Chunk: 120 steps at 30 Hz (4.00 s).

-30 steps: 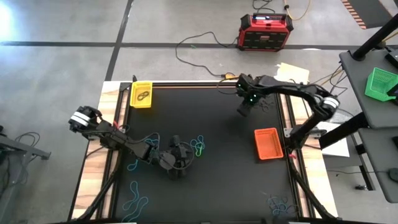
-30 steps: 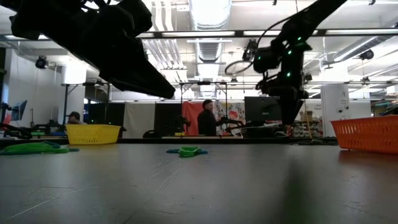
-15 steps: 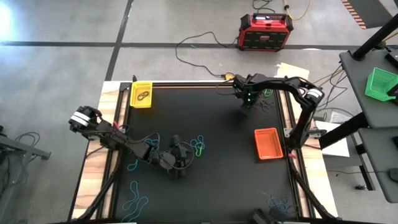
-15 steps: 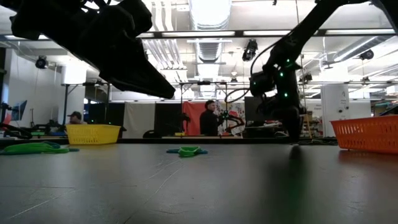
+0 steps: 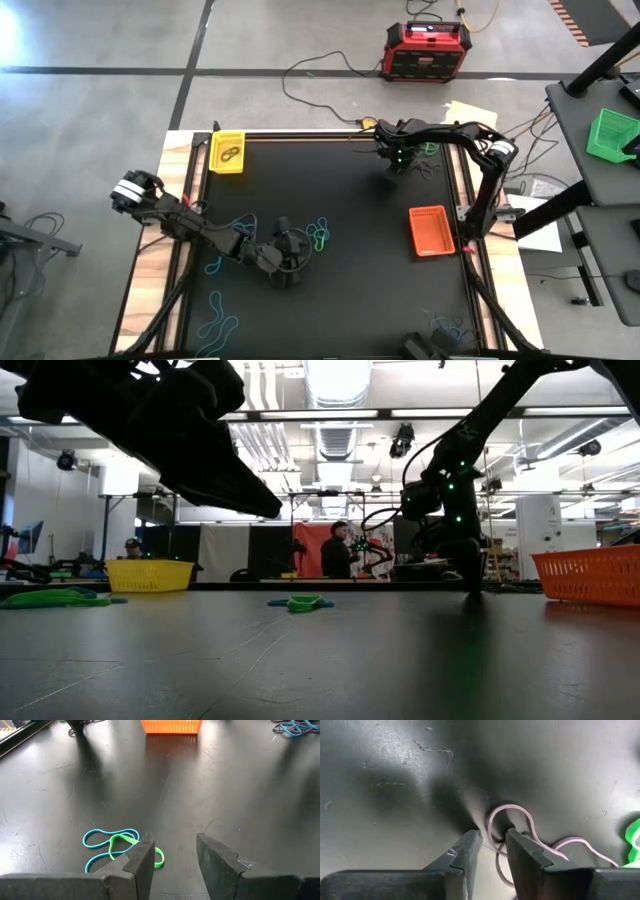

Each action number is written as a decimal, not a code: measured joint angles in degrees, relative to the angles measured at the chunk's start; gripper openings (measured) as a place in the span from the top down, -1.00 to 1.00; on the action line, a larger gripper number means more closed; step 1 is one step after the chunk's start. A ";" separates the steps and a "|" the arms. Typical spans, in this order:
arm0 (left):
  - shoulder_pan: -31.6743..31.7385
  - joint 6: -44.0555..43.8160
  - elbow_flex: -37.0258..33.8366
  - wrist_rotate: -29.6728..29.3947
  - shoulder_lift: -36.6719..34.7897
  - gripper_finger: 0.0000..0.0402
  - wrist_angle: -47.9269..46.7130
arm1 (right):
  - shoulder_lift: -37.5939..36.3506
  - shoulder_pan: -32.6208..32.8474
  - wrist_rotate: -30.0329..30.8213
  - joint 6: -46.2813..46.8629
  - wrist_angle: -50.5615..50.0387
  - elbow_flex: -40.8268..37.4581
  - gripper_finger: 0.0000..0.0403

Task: Sort rubber bands into baskets
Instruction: Put the purple rubber band into the yellow bin

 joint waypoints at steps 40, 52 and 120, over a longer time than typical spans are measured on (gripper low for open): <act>-2.21 3.72 0.52 -2.96 -14.66 0.35 -19.70 | -1.98 0.50 -1.04 -0.46 3.04 -1.85 0.96; -2.16 5.99 0.19 -17.18 -25.69 0.35 -32.29 | -10.85 8.61 -3.37 3.54 3.83 1.59 0.96; 30.14 30.57 12.55 25.82 13.22 -0.09 19.56 | -24.84 22.93 -25.97 -9.52 14.58 2.12 0.96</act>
